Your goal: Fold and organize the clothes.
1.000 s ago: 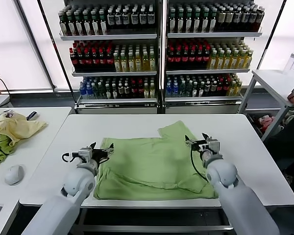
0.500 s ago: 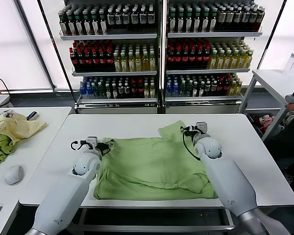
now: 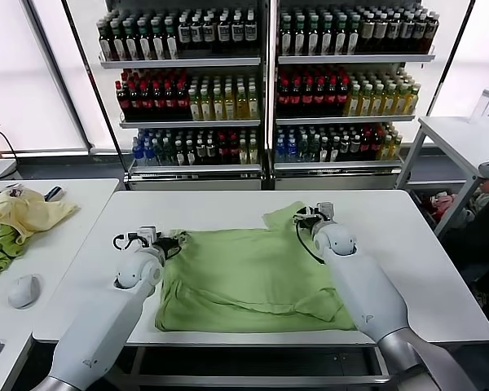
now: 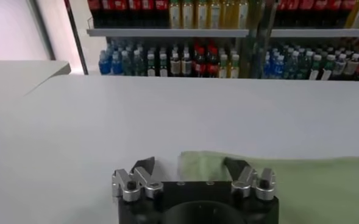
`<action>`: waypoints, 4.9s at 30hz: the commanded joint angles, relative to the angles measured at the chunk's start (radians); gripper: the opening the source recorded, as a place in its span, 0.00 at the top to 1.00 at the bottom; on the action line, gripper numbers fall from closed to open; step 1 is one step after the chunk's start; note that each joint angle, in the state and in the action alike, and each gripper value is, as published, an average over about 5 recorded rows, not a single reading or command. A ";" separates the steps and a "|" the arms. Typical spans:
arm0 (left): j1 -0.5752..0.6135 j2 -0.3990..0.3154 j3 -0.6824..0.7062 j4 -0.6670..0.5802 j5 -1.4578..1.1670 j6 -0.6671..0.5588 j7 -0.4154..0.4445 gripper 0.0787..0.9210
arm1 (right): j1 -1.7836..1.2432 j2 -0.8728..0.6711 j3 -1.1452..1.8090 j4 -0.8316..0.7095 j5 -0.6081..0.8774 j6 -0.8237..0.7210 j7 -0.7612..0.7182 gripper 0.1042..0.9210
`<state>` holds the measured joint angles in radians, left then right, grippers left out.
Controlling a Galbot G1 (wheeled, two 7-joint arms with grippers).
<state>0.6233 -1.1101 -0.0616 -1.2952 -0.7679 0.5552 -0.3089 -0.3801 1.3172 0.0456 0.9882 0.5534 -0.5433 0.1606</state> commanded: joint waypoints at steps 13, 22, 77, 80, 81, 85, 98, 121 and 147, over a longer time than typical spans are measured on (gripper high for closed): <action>0.029 0.016 -0.004 -0.006 -0.121 -0.031 0.113 0.76 | 0.005 0.007 0.001 -0.018 0.046 0.003 -0.013 0.85; 0.083 0.055 -0.053 -0.143 -0.192 -0.105 0.133 0.98 | -0.055 -0.036 0.002 0.183 0.052 0.060 -0.010 0.98; 0.606 0.117 -0.222 -0.631 0.191 -0.142 0.067 0.85 | -0.873 -0.143 0.339 0.976 -0.065 0.047 0.079 0.82; 0.651 0.088 -0.241 -0.676 0.258 -0.173 0.018 0.75 | -0.897 -0.145 0.347 1.007 -0.089 0.064 0.072 0.72; 0.667 0.072 -0.248 -0.690 0.281 -0.182 -0.001 0.71 | -0.906 -0.145 0.351 1.015 -0.096 0.071 0.070 0.68; 0.714 -0.013 -0.264 -0.718 0.347 -0.192 -0.056 0.58 | -0.934 -0.141 0.365 1.037 -0.117 0.091 0.063 0.55; 0.695 -0.182 -0.225 -0.586 0.459 -0.171 -0.110 0.17 | -0.939 -0.151 0.378 1.023 -0.110 0.113 0.064 0.13; 0.676 -0.146 -0.342 -0.568 0.125 -0.159 -0.045 0.89 | -0.856 -0.170 0.344 0.974 -0.073 0.126 0.072 0.12; 0.573 0.243 -0.694 -0.655 -0.192 -0.097 0.015 0.95 | -0.854 -0.178 0.356 1.002 -0.066 0.134 0.071 0.12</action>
<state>1.2355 -0.9508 -0.6716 -1.8333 -0.7238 0.4218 -0.3054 -1.2338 1.1393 0.4028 1.9843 0.4889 -0.4084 0.2320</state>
